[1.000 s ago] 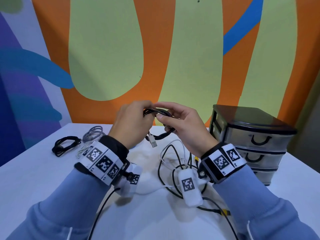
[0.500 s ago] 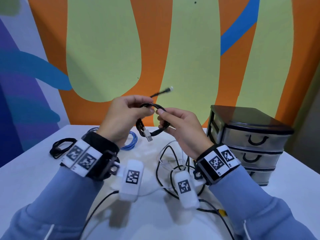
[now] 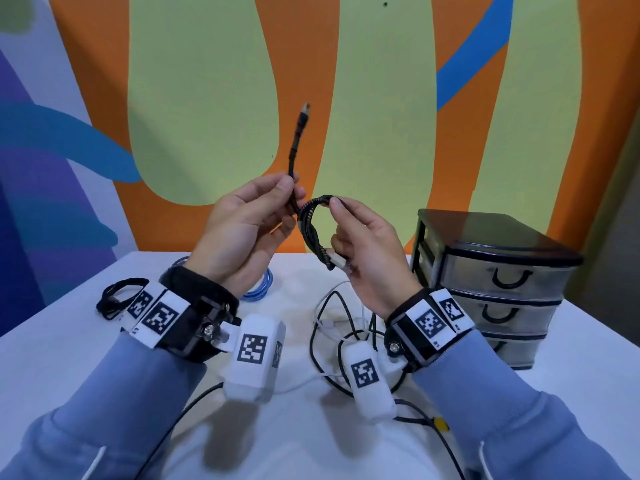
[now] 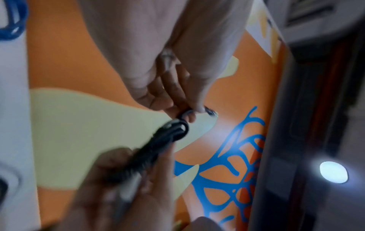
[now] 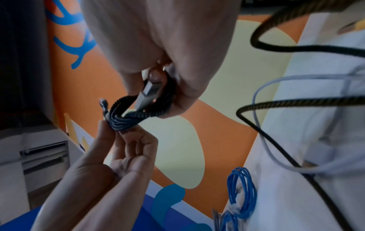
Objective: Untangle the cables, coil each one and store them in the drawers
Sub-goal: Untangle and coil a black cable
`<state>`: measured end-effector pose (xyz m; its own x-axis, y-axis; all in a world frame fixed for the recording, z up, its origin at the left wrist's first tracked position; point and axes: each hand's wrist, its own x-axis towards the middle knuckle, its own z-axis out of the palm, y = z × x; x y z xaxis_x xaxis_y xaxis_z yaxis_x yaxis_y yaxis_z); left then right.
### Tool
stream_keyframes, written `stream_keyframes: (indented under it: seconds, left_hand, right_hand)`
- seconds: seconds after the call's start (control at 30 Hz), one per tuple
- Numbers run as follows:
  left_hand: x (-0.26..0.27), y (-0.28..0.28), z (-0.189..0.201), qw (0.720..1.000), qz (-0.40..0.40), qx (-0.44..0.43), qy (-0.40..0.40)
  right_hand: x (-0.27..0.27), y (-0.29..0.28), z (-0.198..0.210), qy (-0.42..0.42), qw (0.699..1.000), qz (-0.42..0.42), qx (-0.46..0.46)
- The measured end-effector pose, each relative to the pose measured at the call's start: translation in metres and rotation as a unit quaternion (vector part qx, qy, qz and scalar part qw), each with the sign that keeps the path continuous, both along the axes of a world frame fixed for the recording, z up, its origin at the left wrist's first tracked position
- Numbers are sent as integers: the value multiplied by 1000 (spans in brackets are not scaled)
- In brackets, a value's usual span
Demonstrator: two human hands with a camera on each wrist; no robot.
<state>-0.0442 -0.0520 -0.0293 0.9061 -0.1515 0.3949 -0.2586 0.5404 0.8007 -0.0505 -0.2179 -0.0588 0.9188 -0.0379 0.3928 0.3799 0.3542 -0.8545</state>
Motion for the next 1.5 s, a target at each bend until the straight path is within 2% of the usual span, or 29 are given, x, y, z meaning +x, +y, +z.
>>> stream_keyframes:
  seconds: [0.07,0.17,0.3,0.4,0.5,0.57,0.73,0.83,0.9,0.97,1.07,1.17,1.33,1.4,1.47,1.5]
  left_hand:
    - [-2,3,1,995,31,76,-58]
    - [-4,10,2,980,8,166,-113]
    - [-4,12,-2,960,-6,253,-115]
    - [-3,12,-5,950,16,288,-118]
    - [0,10,-5,959,23,261,-106]
    - [1,7,-5,975,22,206,-81]
    - [1,6,-2,997,37,67,-5]
    - [2,6,-1,999,13,41,24]
    - [0,3,-1,998,-3,66,23]
    - [-1,1,-3,993,1,114,10]
    - [3,6,-4,980,63,189,-19]
    - [6,8,-5,956,135,252,-64]
    - [8,1,-9,927,250,271,-74]
    - [12,1,-13,897,322,292,-84]
    - [12,2,-16,852,393,330,-105]
    - [11,2,-16,849,400,329,-105]
  right_hand:
    - [0,-2,1,-18,999,-38,-16]
    - [2,-6,2,-39,995,-81,-48]
    - [2,-9,3,-38,991,-100,-75]
    - [0,-10,1,-43,988,-113,-98]
    - [-1,-10,3,-32,993,-97,-64]
    - [0,-8,4,-9,998,-57,-16]
    - [0,6,-10,108,992,63,6]
    - [0,10,-11,100,993,46,33]
    - [0,7,-6,75,996,8,43]
    - [0,5,-5,34,999,-34,0]
    - [-2,6,-4,-12,994,-72,-77]
    - [-4,3,-1,-32,990,-99,-93]
    - [-6,8,-4,-49,985,-116,-116]
    - [-8,12,-4,-68,983,-115,-130]
    - [-9,14,-3,-84,982,-106,-131]
    - [-9,15,-3,-85,983,-103,-126]
